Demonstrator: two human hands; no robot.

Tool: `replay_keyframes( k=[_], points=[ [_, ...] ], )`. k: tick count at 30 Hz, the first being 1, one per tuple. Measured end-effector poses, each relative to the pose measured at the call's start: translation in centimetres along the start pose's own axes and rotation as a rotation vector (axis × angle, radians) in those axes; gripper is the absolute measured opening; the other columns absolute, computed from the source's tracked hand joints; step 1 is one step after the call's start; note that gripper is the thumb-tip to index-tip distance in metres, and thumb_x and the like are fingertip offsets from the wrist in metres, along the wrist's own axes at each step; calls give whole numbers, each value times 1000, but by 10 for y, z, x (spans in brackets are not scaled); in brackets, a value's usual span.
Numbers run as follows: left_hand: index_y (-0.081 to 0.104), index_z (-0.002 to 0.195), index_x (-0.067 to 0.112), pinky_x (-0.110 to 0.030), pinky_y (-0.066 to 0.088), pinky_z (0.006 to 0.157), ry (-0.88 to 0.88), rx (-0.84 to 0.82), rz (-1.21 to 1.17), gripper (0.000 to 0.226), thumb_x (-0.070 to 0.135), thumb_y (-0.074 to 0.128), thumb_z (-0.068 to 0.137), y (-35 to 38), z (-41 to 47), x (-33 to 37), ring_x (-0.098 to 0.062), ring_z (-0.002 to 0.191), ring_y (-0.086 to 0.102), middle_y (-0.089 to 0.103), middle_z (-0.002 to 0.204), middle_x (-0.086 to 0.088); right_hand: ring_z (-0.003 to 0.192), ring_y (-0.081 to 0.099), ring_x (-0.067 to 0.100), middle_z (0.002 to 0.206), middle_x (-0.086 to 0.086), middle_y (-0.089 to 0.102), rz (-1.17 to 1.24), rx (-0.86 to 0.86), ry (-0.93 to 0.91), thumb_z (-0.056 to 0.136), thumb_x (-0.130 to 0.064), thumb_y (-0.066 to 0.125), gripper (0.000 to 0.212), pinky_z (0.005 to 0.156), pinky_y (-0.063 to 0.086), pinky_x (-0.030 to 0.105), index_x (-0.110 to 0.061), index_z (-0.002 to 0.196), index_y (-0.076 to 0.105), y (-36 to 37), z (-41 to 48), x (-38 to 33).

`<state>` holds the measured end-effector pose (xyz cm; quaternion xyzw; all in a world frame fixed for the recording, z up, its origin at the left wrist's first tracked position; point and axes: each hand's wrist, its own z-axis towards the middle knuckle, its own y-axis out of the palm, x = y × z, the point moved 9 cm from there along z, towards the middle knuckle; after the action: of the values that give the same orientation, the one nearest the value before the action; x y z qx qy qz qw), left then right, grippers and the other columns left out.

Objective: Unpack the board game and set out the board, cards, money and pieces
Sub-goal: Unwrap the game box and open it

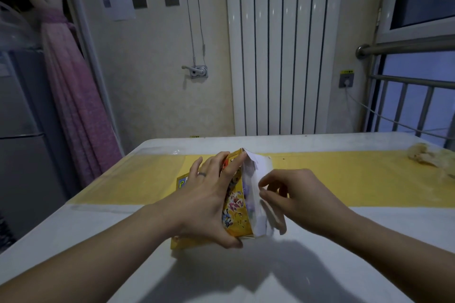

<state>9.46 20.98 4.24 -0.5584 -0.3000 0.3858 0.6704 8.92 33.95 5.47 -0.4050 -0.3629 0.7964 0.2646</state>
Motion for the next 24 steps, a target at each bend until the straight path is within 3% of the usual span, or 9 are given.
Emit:
replay_keyframes(
  k=[3,6,10,16,24],
  points=[
    [-49,122,45,-42,-16,115,-39,-27,25,141,72,72,54,1,3,-1,-15,143,-16,-15,154,0,66,65,7,78,-8,66,219,-68,140,86,-36,65,21,60,50,16,-19,99,64,7,4,9],
    [-49,121,47,-48,-10,116,-73,-69,34,142,72,72,52,2,7,1,-23,145,-10,-10,155,-4,63,67,13,75,3,66,440,-162,284,81,-37,71,36,64,57,30,-11,101,57,23,5,20],
    [-49,120,48,-52,-11,114,-95,-200,-13,140,72,72,54,9,6,7,-26,144,-15,-10,157,-5,60,62,14,72,6,60,556,-281,377,82,-32,71,32,58,53,26,-7,91,52,42,2,24],
    [-50,121,46,-58,-9,112,-102,-296,69,142,75,71,52,27,0,6,-32,144,-8,-6,156,-12,71,69,25,94,22,69,523,-402,371,89,-21,62,19,63,57,29,-1,91,60,62,-1,26],
    [-49,122,45,-61,-11,110,-157,-451,85,137,75,69,58,47,-8,-2,-37,144,-11,-12,156,-14,64,66,23,90,29,68,448,-459,384,89,-13,53,27,62,58,29,11,94,64,85,-2,29]
  ],
)
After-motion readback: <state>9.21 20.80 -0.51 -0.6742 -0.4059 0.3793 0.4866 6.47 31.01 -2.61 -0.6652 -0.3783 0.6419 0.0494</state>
